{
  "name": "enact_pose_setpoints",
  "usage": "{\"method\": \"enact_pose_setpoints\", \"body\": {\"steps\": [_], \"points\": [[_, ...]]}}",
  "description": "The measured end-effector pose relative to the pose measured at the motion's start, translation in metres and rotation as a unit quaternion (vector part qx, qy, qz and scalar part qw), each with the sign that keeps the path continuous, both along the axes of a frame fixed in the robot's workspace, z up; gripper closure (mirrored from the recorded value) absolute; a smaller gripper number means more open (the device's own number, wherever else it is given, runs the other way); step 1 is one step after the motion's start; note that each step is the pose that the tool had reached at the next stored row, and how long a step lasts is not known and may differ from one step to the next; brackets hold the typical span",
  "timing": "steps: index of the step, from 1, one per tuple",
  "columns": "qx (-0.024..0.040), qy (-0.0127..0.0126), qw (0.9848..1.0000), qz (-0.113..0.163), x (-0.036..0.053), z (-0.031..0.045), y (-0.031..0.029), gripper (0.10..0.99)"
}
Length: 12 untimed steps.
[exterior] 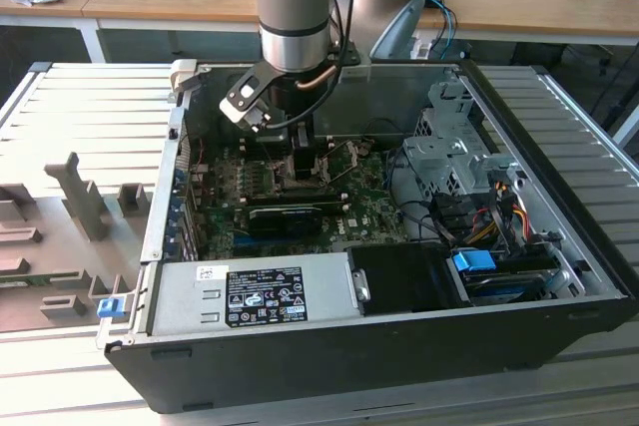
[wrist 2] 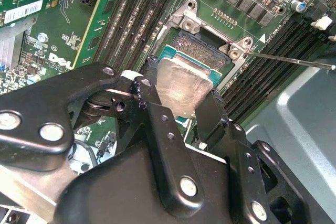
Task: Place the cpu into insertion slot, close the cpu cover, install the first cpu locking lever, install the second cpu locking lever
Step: 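Place the cpu into insertion slot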
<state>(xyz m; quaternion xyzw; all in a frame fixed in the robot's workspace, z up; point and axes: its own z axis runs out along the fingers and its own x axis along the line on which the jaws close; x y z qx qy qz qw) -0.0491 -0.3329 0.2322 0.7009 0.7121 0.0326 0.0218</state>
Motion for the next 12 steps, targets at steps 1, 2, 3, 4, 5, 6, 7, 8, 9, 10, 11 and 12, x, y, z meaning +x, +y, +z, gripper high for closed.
{"method": "enact_pose_setpoints", "body": {"steps": [1, 2, 3, 4, 5, 6, 7, 8, 9, 10, 11, 12], "points": [[0.0, 0.0, 1.0, 0.0, 0.0, -0.0003, 0.0001, 0.553], [0.0001, 0.0, 1.0, 0.0, 0.0, -0.0012, 0.0003, 0.553], [0.0, 0.0, 1.0, 0.0, -0.0001, -0.002, 0.0005, 0.553], [0.0, 0.0, 1.0, 0.0, -0.0001, -0.0023, 0.0007, 0.553], [0.0, 0.0, 1.0, 0.0, -0.0002, -0.0028, 0.0008, 0.553], [0.0001, -0.0001, 1.0, 0.0, -0.0002, -0.0035, 0.0011, 0.553], [0.0001, 0.0, 1.0, 0.0, -0.0002, -0.0041, 0.0014, 0.553], [0.0, 0.0, 1.0, 0.0, -0.0003, -0.0053, 0.0022, 0.553], [0.0, 0.0, 1.0, 0.0, -0.0004, -0.0058, 0.0029, 0.553], [0.0001, 0.0, 1.0, 0.0, -0.0006, -0.0063, 0.0036, 0.553], [0.0, 0.0, 1.0, 0.0, -0.001, -0.0079, 0.0055, 0.553], [-0.0002, -0.0001, 1.0, -0.001, -0.0015, -0.0097, 0.0068, 0.553]]}}
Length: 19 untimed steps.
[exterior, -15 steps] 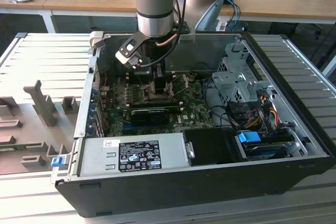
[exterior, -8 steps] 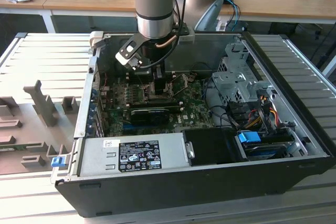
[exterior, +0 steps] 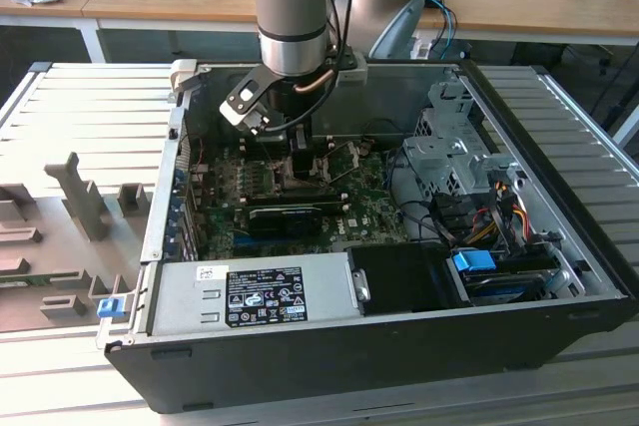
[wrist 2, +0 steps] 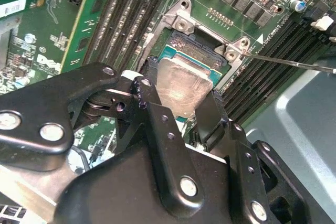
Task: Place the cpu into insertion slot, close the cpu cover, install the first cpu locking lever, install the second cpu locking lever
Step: 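Place the cpu into insertion slot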
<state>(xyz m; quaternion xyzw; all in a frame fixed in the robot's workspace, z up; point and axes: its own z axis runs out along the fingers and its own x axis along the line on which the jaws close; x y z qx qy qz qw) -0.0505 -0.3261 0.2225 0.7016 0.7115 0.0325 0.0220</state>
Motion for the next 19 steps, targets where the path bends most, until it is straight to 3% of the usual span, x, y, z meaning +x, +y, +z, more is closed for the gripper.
{"method": "enact_pose_setpoints", "body": {"steps": [8, 14, 19], "points": [[-0.0006, 0.0001, 0.9999, -0.014, -0.0006, -0.0157, 0.0019, 0.553], [-0.0014, 0.0001, 0.9999, -0.014, -0.0006, -0.0209, 0.003, 0.553], [-0.0015, 0.0, 0.9999, -0.014, -0.0006, -0.021, 0.003, 0.553]]}}
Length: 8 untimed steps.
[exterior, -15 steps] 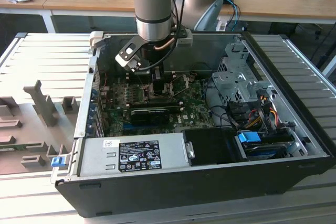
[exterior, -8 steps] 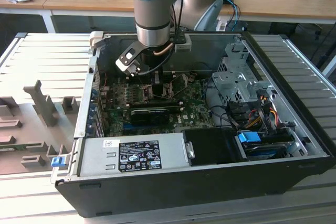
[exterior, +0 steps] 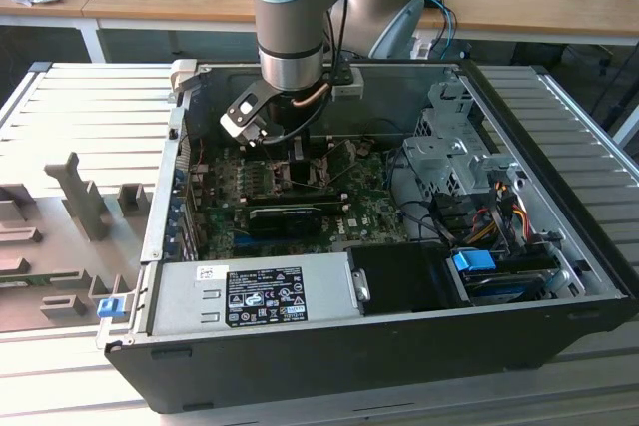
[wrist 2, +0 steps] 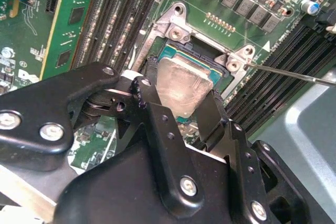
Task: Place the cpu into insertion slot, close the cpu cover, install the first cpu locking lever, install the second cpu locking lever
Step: 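Place the cpu into insertion slot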
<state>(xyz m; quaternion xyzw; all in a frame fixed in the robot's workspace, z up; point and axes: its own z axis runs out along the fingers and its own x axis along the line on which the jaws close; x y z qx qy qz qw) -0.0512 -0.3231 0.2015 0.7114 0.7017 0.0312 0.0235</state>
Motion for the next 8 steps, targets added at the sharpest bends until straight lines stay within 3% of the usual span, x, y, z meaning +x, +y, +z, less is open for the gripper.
{"method": "enact_pose_setpoints", "body": {"steps": [2, 8], "points": [[0.0, 0.0, 1.0, 0.0, 0.0, 0.0, 0.0, 0.478], [0.0008, 0.0, 1.0, 0.0, 0.0, -0.0005, 0.0023, 0.478]]}}
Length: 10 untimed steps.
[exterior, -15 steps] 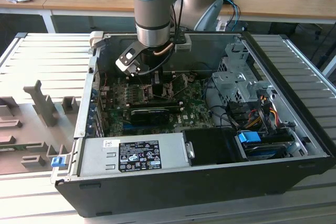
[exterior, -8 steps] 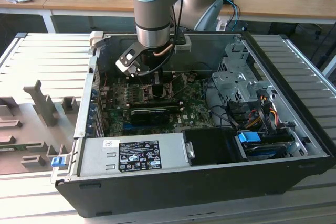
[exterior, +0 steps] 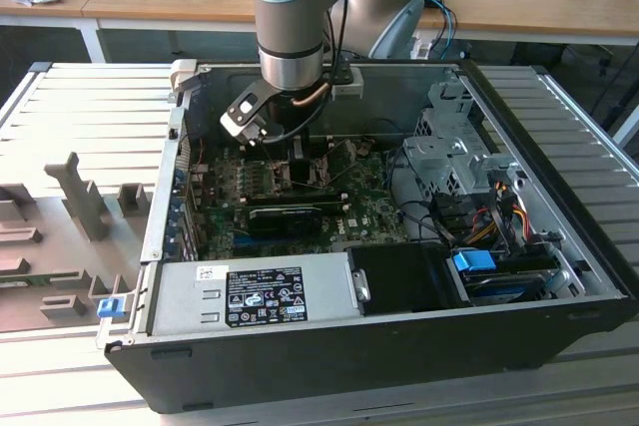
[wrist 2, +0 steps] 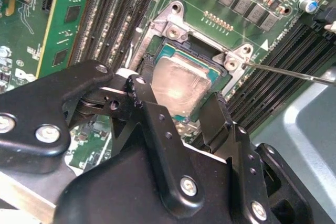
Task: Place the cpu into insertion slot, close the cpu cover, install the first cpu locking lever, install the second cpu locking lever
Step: 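Place the cpu into insertion slot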
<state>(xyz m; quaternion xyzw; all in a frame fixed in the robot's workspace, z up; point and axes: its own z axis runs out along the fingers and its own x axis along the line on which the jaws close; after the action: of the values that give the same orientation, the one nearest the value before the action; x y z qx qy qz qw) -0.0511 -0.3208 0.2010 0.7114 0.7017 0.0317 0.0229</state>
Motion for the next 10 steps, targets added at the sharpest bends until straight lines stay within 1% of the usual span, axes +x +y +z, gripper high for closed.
{"method": "enact_pose_setpoints", "body": {"steps": [10], "points": [[0.0011, 0.0, 1.0, 0.0, 0.0, -0.001, 0.0018, 0.478]]}}
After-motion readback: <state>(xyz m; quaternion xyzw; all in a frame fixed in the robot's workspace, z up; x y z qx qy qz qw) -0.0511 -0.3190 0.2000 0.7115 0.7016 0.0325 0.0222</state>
